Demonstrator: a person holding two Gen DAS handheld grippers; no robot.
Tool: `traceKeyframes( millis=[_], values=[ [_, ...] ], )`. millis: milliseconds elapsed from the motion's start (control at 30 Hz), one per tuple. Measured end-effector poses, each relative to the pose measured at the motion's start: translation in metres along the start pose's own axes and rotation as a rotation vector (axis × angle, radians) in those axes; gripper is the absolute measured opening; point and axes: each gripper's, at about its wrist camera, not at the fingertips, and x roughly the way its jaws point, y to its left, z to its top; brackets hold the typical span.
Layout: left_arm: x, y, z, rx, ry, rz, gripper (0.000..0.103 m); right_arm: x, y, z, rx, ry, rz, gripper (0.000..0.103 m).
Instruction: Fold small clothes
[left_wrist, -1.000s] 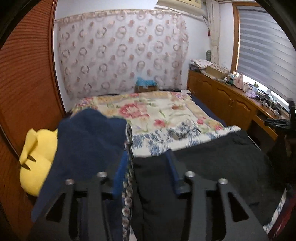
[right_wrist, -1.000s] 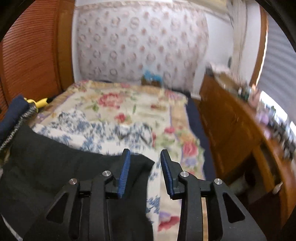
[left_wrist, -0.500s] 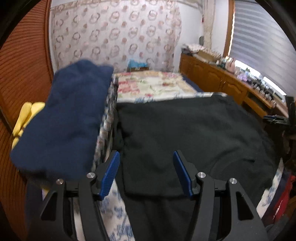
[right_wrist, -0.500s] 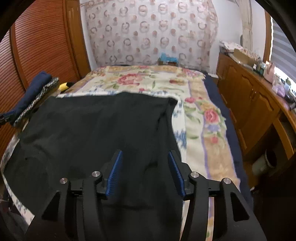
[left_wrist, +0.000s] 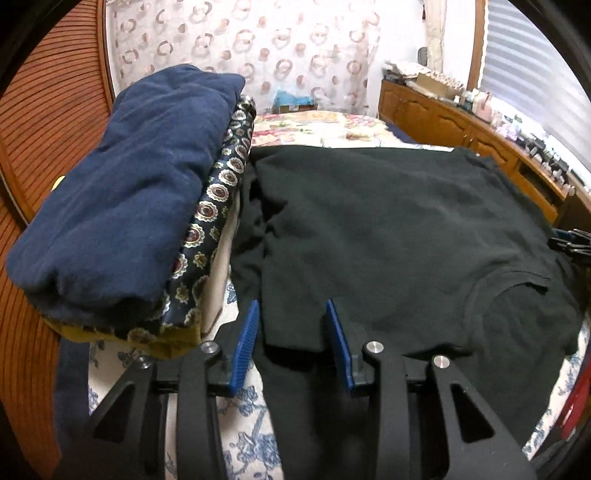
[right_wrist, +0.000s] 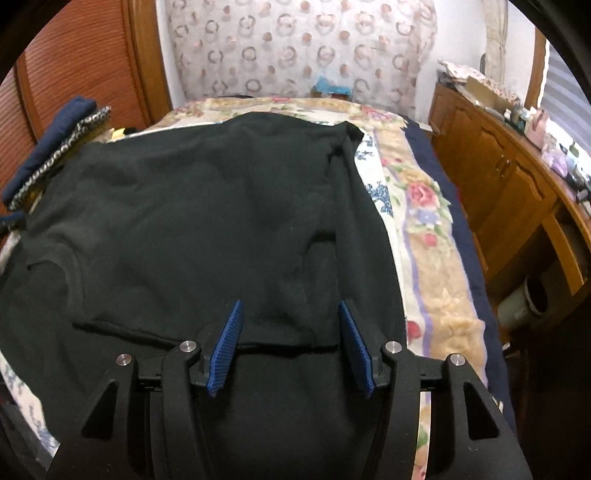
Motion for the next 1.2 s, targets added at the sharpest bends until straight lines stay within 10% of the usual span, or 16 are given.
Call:
traceKeyframes(
  millis=[200, 333, 833, 967, 1100, 1200],
  values=[
    [0.011, 0.003, -0.002, -0.01, 0.032, -0.007, 0.037, 0.0, -0.003, -0.003, 0.014, -0.012, 0.007, 0.055],
    [0.008, -0.004, 0.0, 0.015, 0.022, -0.026, 0.008, 0.0, -0.002, -0.003, 0.016, -0.012, 0.01, 0.056],
    [-0.021, -0.007, 0.005, 0.015, -0.037, -0.092, 0.005, 0.0, -0.001, -0.002, 0.006, -0.006, 0.02, 0.055],
    [-0.031, -0.011, 0.002, 0.015, -0.063, -0.107, 0.005, 0.001, -0.002, 0.002, 0.0, 0.008, 0.033, 0.043],
    [-0.038, -0.013, 0.001, 0.013, -0.073, -0.113, 0.005, -0.001, -0.004, 0.004, -0.005, 0.0, 0.04, 0.008],
    [-0.051, -0.016, 0.004, 0.007, -0.103, -0.128, 0.005, -0.008, -0.004, 0.004, -0.016, -0.023, 0.051, 0.006]
  ],
)
